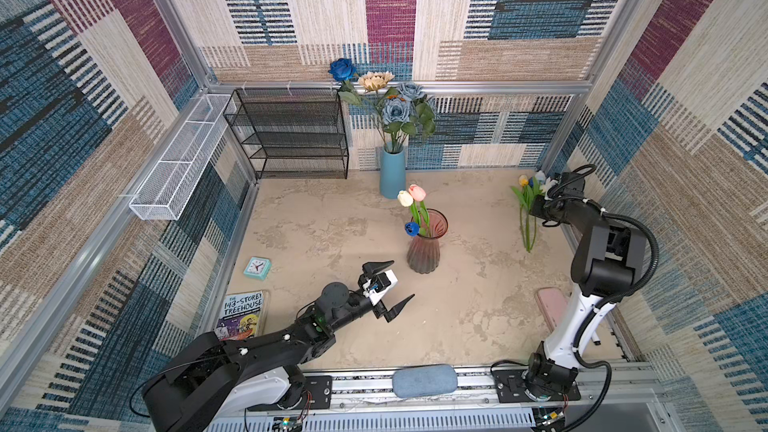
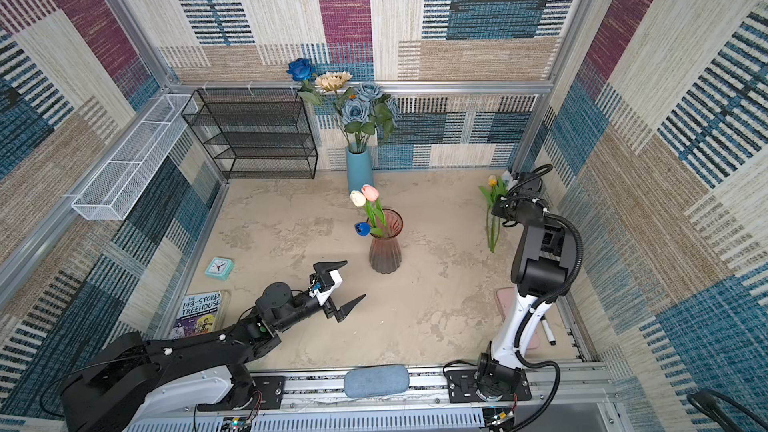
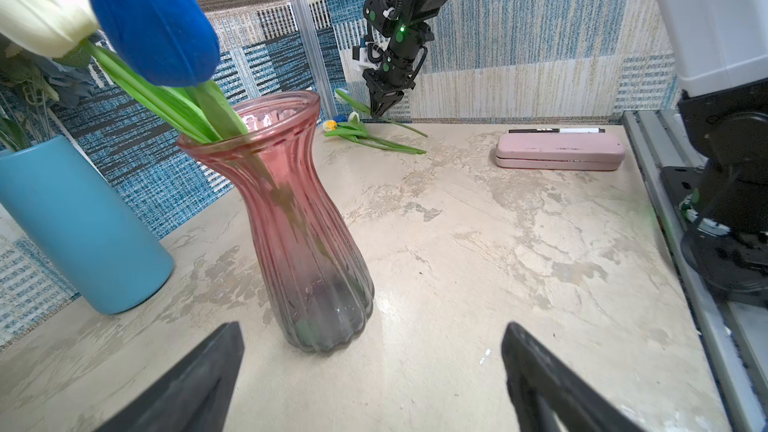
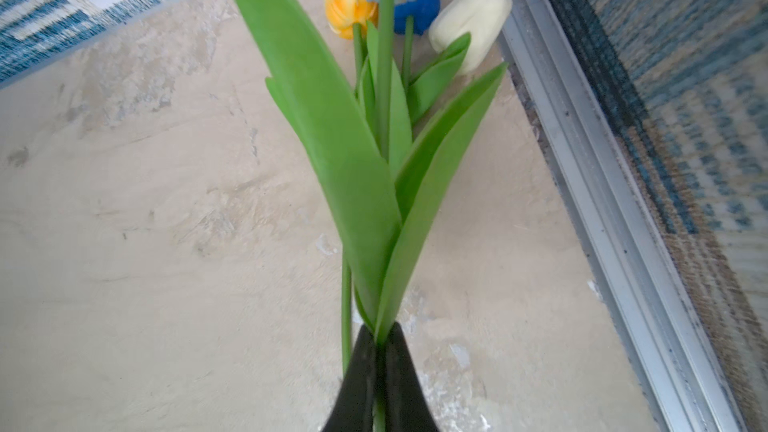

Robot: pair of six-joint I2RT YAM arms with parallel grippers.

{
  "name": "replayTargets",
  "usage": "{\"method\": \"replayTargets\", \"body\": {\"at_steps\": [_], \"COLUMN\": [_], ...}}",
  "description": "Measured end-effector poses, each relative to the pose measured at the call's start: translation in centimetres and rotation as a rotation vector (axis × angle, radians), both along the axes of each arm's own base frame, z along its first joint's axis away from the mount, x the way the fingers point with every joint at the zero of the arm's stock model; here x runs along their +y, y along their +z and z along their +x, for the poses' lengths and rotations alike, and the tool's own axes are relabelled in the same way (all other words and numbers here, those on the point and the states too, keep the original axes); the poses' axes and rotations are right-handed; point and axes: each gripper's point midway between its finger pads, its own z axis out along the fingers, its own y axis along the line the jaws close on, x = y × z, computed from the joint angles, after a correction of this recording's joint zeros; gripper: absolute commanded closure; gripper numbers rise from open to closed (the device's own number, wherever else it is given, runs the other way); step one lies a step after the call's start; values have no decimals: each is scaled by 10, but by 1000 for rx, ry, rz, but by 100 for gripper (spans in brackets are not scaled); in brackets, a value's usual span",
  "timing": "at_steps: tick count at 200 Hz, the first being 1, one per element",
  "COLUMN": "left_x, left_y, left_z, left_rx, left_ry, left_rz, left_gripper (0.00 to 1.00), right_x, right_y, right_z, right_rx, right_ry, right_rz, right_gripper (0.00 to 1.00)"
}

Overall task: Arrange the flowers into the vase
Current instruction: 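Lift the white tulip and carry it toward the pink vase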

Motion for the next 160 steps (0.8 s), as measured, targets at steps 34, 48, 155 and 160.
{"method": "replayTargets", "body": {"at_steps": [34, 48, 155, 160], "left_x": [0, 0, 5, 4], "left_y": [1, 2, 3, 2], "left_z": [0, 0, -3, -3], "left_rx": [-1, -4, -11, -10], "left_ry": [0, 0, 4, 4], "left_rz": [-1, -4, -17, -15], "left_gripper": [0, 0, 0, 0], "right_x": [12, 21, 138, 145], "right_y": [33, 51, 220, 226], "right_z": [-7, -11, -71, -76], "right_rx": [-63, -102, -671, -701], "right_ry": [15, 26, 265, 286], "right_rz": [-10, -12, 63, 76], "right_gripper": [98, 98, 100, 100]}}
